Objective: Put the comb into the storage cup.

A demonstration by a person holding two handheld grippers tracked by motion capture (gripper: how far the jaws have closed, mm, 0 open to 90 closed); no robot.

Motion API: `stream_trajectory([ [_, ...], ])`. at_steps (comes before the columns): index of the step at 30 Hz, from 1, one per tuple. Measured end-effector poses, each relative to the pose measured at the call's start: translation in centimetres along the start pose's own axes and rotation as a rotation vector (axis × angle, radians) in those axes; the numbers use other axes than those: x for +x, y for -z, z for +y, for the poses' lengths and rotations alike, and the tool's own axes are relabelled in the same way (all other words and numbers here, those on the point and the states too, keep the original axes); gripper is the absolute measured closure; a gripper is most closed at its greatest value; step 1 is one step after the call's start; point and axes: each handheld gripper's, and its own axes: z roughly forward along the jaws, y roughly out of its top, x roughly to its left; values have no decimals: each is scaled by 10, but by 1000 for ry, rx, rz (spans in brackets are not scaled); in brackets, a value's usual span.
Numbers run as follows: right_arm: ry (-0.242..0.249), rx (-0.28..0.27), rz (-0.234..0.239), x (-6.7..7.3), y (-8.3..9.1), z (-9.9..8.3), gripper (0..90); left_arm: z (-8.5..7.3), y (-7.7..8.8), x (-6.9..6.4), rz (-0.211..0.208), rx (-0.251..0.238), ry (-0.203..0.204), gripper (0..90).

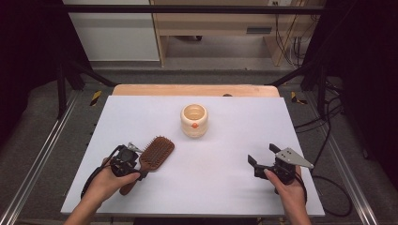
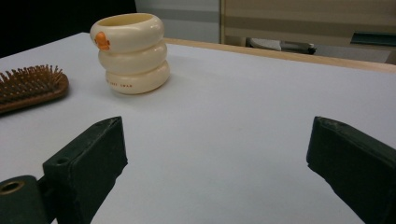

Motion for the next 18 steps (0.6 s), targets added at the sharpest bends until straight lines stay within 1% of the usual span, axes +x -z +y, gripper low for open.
stream_trajectory([
  [2, 0, 0, 0, 0, 0, 0, 52, 0, -3, 0, -4, 12, 4, 431],
  [10, 2, 0, 0, 0, 0, 0, 52, 1, -7, 1, -9, 37, 8, 502],
  [18, 1, 0, 0, 0, 0, 0, 52, 3, -11, -1, -5, 51, -3, 535],
])
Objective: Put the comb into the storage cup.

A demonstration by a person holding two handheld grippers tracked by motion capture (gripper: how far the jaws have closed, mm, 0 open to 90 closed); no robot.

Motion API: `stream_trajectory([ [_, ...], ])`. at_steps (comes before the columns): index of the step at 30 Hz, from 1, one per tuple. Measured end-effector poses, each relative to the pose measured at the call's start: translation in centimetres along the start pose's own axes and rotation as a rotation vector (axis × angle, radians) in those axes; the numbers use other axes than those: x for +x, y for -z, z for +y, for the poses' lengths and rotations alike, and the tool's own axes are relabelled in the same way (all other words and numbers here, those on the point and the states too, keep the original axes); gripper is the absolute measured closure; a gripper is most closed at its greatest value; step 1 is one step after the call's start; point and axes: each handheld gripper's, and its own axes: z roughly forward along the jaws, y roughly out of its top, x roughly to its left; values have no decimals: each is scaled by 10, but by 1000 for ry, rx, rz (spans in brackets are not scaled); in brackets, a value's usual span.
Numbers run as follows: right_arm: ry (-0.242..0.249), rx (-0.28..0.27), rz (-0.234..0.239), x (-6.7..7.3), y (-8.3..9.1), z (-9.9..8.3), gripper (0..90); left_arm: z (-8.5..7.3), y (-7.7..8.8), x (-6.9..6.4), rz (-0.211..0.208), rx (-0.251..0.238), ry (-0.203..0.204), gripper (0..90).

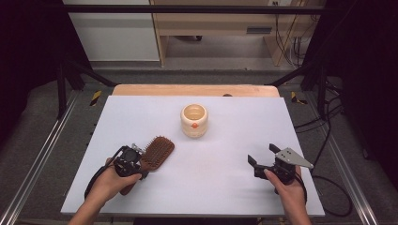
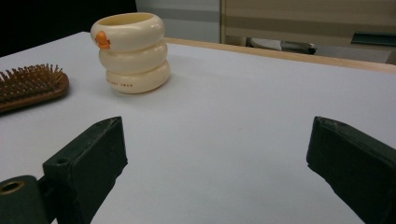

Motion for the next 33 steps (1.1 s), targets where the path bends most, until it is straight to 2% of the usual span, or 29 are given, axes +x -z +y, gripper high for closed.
stream_trajectory([
  [13, -1, -3, 2, 0, 0, 1, 52, 1, -1, -4, 45, 4, -17, 617],
  [18, -2, -3, 2, 0, 0, 1, 52, -2, -2, -4, 44, -19, -16, 658],
  [24, 1, -1, 4, 1, 0, 1, 52, 0, -2, -4, 38, -12, -39, 718],
  [27, 1, 0, 6, 1, 0, 1, 52, 3, -2, -6, 49, 8, -64, 726],
  [30, -1, -4, 5, 0, 1, 1, 52, 1, -2, -7, 49, -7, -75, 726],
  [33, 0, -5, 5, -1, 1, 1, 52, -3, -1, -6, 45, -42, -83, 727],
])
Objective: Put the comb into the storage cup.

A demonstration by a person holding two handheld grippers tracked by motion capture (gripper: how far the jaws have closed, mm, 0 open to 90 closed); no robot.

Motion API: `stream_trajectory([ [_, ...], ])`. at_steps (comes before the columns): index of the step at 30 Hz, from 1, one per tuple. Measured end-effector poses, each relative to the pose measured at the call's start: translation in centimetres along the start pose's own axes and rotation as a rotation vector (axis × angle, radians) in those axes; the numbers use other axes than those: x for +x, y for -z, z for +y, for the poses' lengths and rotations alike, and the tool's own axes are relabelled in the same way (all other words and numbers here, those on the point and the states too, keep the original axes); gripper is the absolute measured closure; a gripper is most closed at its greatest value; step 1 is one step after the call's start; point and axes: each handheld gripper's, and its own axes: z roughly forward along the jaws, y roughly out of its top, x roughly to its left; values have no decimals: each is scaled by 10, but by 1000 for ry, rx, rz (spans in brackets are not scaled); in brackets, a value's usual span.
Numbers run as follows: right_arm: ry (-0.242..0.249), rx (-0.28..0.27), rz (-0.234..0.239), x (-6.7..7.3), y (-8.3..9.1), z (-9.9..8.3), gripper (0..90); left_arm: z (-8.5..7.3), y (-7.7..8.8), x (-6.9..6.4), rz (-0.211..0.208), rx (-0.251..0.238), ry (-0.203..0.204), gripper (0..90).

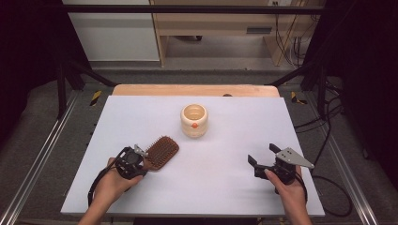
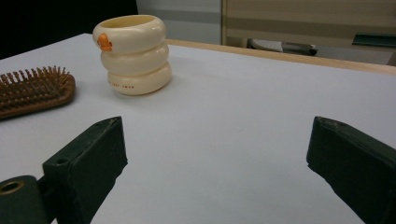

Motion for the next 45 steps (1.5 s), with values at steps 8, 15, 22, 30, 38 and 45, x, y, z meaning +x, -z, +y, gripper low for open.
stream_trajectory([
  [8, 0, 0, -1, 0, 0, 0, 51, -7, 5, -2, 51, -76, -21, 727],
  [15, -7, -2, -2, 0, 0, 0, 51, -10, 15, -4, 82, -191, -16, 726],
  [22, 0, -3, 0, 0, 0, 0, 51, -12, 19, -7, 93, -310, 2, 726],
  [30, -3, -4, -1, 1, 0, 1, 51, -16, 16, -10, 102, -376, 5, 726],
  [38, -9, -6, 3, 3, 0, 1, 52, -20, 19, -9, 93, -430, 26, 727],
  [45, -16, -14, 9, 5, 0, 3, 52, -23, 21, -11, 95, -492, 48, 726],
])
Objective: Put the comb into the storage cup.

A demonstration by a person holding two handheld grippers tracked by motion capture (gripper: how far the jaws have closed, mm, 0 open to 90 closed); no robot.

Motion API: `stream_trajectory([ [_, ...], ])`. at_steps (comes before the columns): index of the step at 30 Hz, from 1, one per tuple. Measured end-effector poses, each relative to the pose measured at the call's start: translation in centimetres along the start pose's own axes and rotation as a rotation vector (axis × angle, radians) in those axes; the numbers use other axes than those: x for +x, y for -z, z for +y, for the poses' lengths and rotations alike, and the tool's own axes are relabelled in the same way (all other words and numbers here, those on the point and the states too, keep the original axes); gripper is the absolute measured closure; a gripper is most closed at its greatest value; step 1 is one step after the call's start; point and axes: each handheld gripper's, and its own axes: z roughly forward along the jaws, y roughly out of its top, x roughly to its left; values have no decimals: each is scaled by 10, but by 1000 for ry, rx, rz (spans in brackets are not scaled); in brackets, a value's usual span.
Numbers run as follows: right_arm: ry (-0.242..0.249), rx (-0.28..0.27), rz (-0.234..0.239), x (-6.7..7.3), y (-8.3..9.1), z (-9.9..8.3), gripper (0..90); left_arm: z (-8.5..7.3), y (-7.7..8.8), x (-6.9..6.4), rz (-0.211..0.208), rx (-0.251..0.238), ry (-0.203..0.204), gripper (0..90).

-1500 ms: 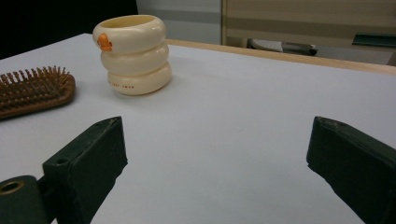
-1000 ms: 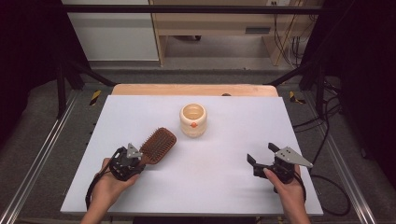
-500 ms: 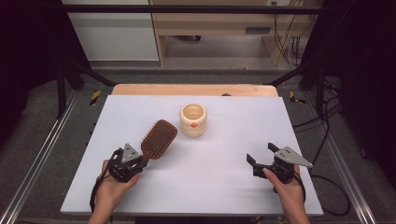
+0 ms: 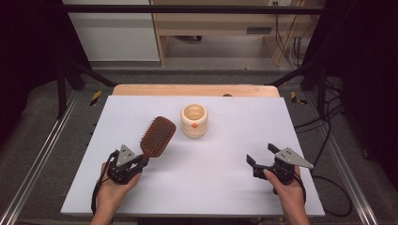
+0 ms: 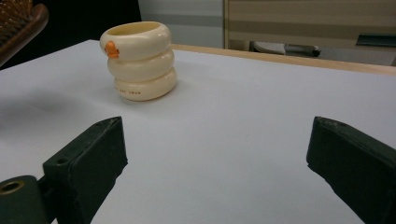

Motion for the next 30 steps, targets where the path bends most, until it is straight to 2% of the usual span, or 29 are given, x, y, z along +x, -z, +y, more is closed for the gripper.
stream_trajectory([
  [8, -17, -6, 13, 3, -2, 1, 52, -1, 3, 0, 6, -29, 6, 726],
  [15, -23, -13, 24, 9, -4, 3, 51, -1, 8, -1, 7, -90, 29, 726],
  [21, -8, -20, 63, 23, -10, 8, 55, 0, 11, -5, 2, -141, 23, 726],
  [30, -4, 19, 156, 54, -26, 21, 64, 2, 9, -13, -11, -165, 4, 726],
])
